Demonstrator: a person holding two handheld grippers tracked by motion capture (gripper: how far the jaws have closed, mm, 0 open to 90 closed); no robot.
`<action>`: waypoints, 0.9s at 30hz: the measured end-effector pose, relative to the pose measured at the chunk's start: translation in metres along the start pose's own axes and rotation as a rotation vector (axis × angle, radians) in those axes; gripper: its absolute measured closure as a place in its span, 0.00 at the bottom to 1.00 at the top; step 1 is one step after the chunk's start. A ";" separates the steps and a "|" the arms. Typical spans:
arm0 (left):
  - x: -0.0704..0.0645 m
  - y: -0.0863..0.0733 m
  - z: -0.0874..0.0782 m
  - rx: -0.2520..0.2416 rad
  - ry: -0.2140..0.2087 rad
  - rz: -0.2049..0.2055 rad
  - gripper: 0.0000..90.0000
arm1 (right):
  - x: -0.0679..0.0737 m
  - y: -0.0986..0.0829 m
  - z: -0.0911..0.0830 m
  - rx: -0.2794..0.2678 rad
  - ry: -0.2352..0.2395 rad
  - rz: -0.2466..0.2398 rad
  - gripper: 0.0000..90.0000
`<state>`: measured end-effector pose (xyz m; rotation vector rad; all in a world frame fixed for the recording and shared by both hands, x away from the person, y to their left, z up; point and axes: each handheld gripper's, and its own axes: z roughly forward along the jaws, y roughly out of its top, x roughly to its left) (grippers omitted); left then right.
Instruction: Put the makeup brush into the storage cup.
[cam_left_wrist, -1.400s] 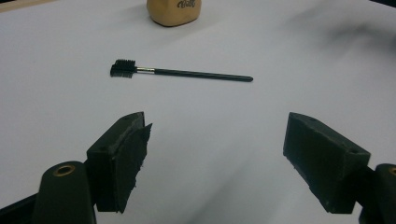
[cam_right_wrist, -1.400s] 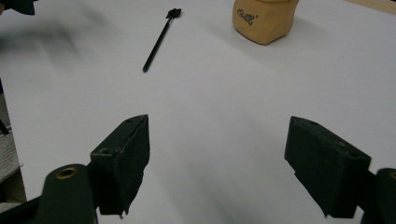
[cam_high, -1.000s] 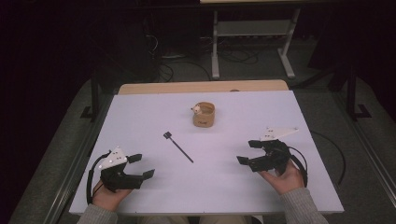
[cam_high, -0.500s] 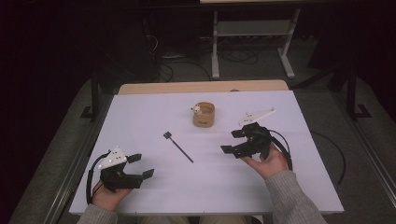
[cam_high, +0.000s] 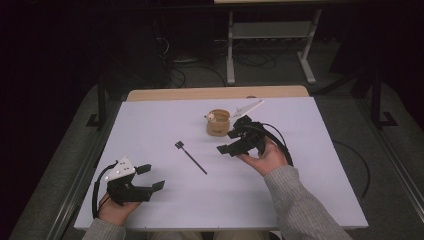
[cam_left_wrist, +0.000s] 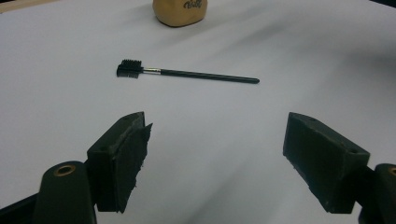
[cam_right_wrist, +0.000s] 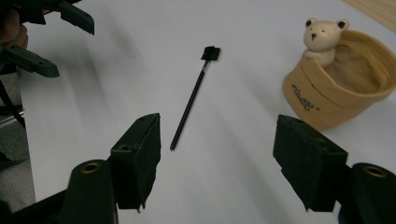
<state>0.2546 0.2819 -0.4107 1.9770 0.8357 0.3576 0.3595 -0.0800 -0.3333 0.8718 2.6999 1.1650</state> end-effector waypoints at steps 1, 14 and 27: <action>0.000 0.000 0.000 0.000 0.000 0.000 0.23 | 0.000 0.003 0.003 0.004 0.003 -0.007 0.36; 0.004 -0.002 -0.003 0.004 0.011 -0.005 0.23 | 0.006 0.028 0.037 0.058 0.024 -0.037 0.38; 0.005 -0.002 -0.003 -0.013 0.013 -0.019 0.23 | 0.007 0.034 0.068 0.145 0.028 -0.043 0.46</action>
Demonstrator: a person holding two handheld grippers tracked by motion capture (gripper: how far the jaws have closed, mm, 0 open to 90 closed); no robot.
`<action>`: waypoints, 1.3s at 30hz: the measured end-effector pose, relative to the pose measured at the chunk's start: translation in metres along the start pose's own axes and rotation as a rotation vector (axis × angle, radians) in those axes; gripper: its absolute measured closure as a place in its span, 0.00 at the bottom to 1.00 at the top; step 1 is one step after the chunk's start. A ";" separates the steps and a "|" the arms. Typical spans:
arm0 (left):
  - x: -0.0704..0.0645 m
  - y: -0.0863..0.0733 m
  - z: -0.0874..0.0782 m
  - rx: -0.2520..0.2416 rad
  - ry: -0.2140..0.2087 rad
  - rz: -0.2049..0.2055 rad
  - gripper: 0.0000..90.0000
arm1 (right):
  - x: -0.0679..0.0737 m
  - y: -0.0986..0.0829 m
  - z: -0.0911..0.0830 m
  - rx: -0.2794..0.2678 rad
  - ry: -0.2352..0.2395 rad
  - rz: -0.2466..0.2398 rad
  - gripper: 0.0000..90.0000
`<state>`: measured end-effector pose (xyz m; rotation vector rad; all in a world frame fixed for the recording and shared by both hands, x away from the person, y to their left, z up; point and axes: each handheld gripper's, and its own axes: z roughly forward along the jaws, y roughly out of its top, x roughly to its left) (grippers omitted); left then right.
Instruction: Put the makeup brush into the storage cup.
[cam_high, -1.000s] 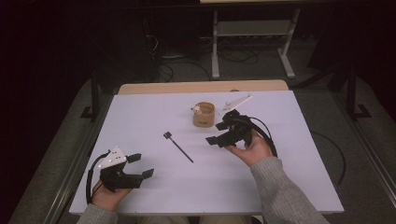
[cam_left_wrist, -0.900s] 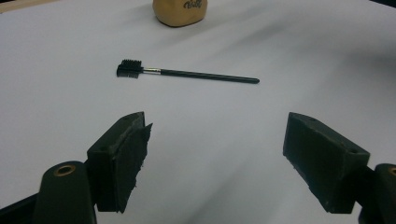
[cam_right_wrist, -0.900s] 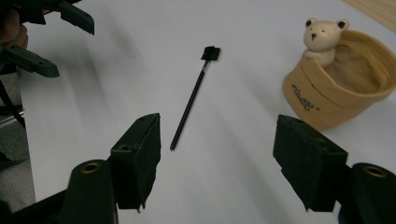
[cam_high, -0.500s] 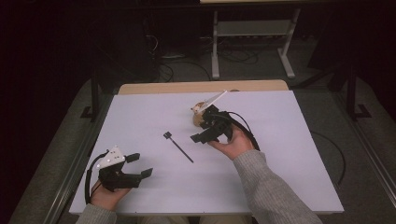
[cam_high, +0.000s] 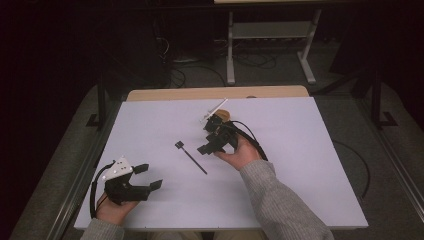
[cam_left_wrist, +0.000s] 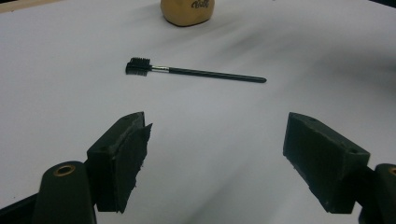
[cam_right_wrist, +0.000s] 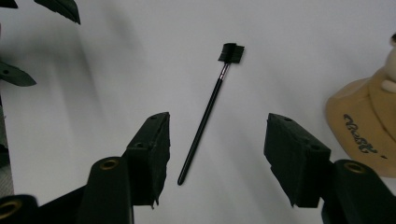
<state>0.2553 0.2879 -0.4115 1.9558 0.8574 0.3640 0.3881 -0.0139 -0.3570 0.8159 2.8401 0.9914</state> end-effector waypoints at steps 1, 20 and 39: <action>0.000 0.000 0.000 0.002 -0.001 0.002 0.23 | 0.000 0.000 0.000 0.000 0.000 0.000 0.46; 0.001 0.000 -0.002 0.001 -0.001 -0.004 0.23 | 0.004 -0.004 0.046 0.135 0.009 0.024 0.61; 0.000 0.000 0.001 -0.003 -0.009 -0.009 0.24 | 0.015 -0.009 0.074 0.211 0.007 0.002 0.77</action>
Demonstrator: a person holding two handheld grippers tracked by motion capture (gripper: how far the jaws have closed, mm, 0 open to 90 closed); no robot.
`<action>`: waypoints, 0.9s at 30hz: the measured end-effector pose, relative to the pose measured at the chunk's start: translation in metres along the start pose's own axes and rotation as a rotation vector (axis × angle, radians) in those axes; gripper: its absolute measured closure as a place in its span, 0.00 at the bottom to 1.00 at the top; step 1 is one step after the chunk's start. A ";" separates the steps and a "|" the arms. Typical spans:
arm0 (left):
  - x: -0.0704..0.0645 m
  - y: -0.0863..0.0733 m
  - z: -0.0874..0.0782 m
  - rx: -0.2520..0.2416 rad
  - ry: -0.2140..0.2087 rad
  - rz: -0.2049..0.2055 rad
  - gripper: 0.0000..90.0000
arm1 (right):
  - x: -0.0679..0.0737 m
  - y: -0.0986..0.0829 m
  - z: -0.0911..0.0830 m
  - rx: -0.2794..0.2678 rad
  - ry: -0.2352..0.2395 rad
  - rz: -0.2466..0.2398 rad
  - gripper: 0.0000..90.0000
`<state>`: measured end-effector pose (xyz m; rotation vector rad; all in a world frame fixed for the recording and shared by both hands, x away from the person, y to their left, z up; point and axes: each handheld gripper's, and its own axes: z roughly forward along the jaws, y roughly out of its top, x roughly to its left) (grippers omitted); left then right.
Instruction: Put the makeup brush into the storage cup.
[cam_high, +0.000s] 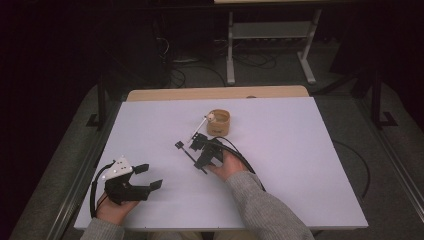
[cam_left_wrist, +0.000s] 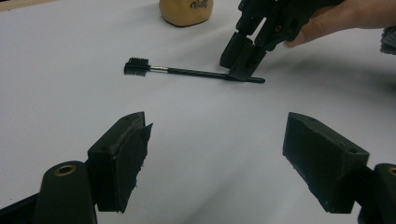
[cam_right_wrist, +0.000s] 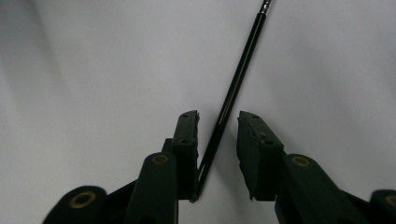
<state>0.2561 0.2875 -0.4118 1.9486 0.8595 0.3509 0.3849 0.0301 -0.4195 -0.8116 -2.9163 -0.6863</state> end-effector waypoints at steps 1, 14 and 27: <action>0.000 0.000 0.000 0.000 0.000 0.000 0.24 | 0.001 0.000 0.001 0.003 -0.005 -0.002 0.78; 0.001 0.001 -0.001 0.005 0.004 0.012 0.24 | 0.015 0.009 0.007 0.071 -0.131 0.006 0.89; 0.002 0.001 0.000 0.013 0.004 0.012 0.25 | 0.013 0.010 0.008 0.080 -0.112 0.034 0.94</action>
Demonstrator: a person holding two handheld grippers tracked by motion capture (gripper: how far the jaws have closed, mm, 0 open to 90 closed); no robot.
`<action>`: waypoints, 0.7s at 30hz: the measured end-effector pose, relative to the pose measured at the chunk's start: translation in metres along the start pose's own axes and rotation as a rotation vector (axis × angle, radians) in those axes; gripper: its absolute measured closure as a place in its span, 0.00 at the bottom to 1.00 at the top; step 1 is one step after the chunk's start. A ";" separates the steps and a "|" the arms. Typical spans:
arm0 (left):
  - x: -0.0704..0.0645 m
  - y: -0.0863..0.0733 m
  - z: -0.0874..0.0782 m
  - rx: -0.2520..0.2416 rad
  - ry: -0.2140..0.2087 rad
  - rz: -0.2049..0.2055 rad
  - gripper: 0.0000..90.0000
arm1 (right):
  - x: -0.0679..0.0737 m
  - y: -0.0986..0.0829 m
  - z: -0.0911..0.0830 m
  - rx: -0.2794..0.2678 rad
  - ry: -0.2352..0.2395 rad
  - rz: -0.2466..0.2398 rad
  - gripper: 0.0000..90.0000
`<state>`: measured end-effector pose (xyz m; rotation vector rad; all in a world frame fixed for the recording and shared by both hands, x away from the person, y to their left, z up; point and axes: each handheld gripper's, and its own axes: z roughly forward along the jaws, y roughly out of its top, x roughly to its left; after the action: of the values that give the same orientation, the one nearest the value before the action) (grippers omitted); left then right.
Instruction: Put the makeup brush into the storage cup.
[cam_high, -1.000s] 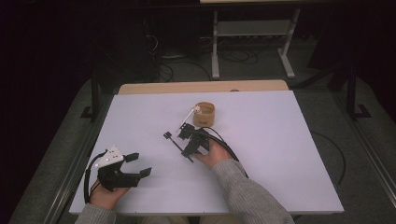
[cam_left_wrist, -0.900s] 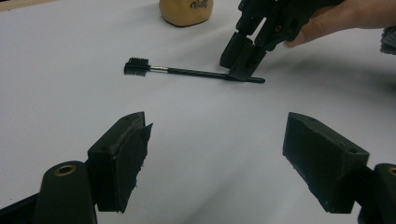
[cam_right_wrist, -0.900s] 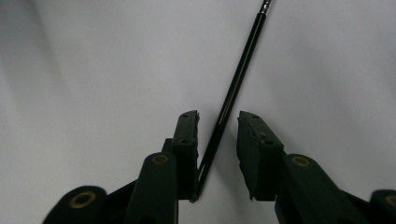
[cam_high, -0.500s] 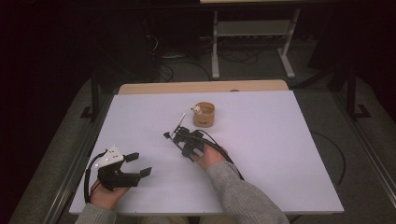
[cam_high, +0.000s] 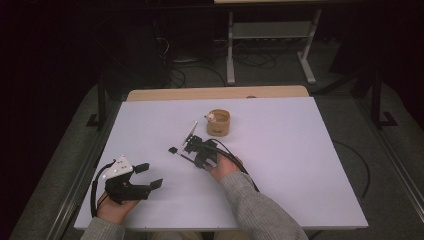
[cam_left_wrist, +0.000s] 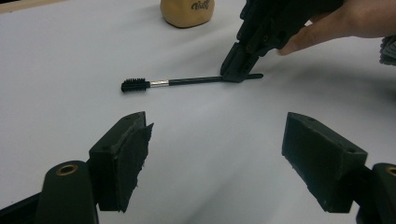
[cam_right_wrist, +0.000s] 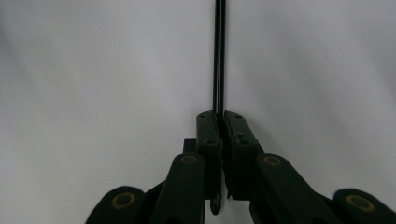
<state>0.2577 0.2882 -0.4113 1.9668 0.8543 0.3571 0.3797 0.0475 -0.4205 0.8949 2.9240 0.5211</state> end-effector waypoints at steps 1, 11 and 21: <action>0.000 0.000 0.000 0.000 0.000 0.001 0.25 | -0.001 0.000 0.000 0.001 0.007 0.002 0.94; 0.002 -0.001 0.001 -0.007 0.002 -0.015 0.25 | -0.009 -0.008 -0.002 -0.060 0.053 0.003 0.94; 0.002 0.000 0.000 -0.013 -0.004 -0.020 0.27 | -0.017 -0.023 -0.035 -0.190 0.085 0.010 0.94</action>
<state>0.2592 0.2892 -0.4116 1.9457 0.8660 0.3459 0.3768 0.0094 -0.3965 0.8838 2.8811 0.8411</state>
